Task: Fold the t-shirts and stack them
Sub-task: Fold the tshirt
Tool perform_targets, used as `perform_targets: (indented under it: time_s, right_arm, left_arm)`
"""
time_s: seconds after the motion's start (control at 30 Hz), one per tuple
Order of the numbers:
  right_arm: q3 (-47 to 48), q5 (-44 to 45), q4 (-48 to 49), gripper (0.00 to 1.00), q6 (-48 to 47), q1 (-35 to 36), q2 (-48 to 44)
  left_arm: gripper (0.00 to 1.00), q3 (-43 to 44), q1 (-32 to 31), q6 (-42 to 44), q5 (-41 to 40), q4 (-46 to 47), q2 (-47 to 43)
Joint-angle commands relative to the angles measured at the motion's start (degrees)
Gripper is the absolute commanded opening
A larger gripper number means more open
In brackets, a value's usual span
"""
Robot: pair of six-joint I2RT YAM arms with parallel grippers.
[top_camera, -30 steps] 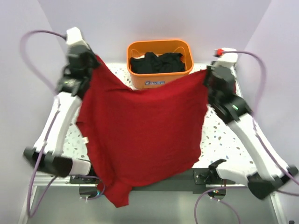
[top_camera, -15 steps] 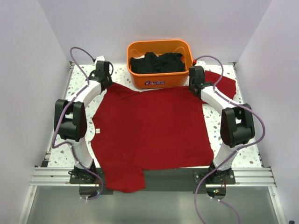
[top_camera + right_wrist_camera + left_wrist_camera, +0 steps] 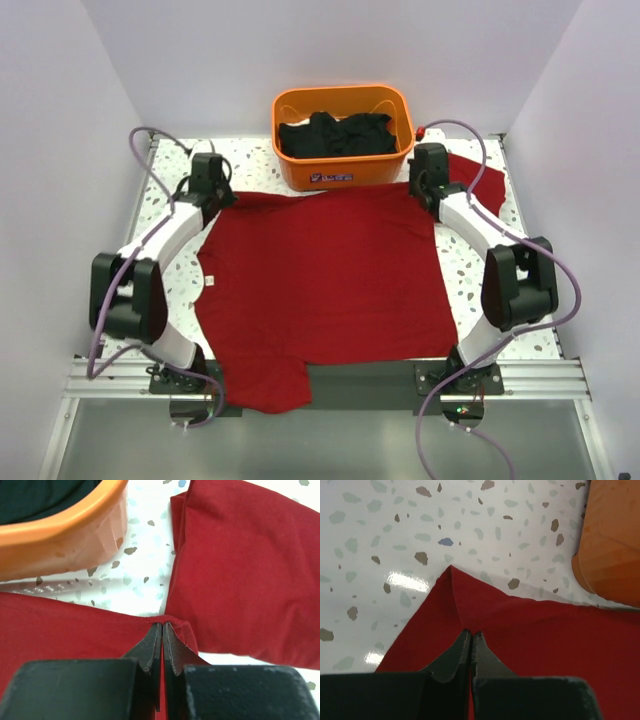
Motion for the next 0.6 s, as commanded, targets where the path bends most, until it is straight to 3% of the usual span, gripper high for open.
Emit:
perform_targets:
  time_s: [0.0,0.13,0.33,0.47,0.57]
  right_arm:
    - [-1.7,-1.2,0.1,0.00,0.3,-0.6,-5.1]
    - [-4.6,0.2,-1.5,0.00,1.8,-0.7,-7.8]
    - [-9.6,3.7,-4.2,0.00,1.8,-0.8,-13.7]
    - [-12.5,1.0,-4.3,0.00,2.8,-0.9,-16.5]
    - [-14.6,3.9,-5.4,0.00,3.0,-0.9,-18.2]
  left_arm:
    - [0.00,-6.2,0.4,-4.9,2.7,0.4,-8.7]
    - [0.00,-14.4,0.4,-8.2,5.2,-0.8,-15.3]
    - [0.00,-22.6,0.3,-13.7,6.5,-10.1,-26.8]
    - [0.00,-26.2,0.1,-16.6,6.8,-16.9,-37.5]
    - [0.00,-26.9,0.0,-17.7,5.7,-22.3,-40.4]
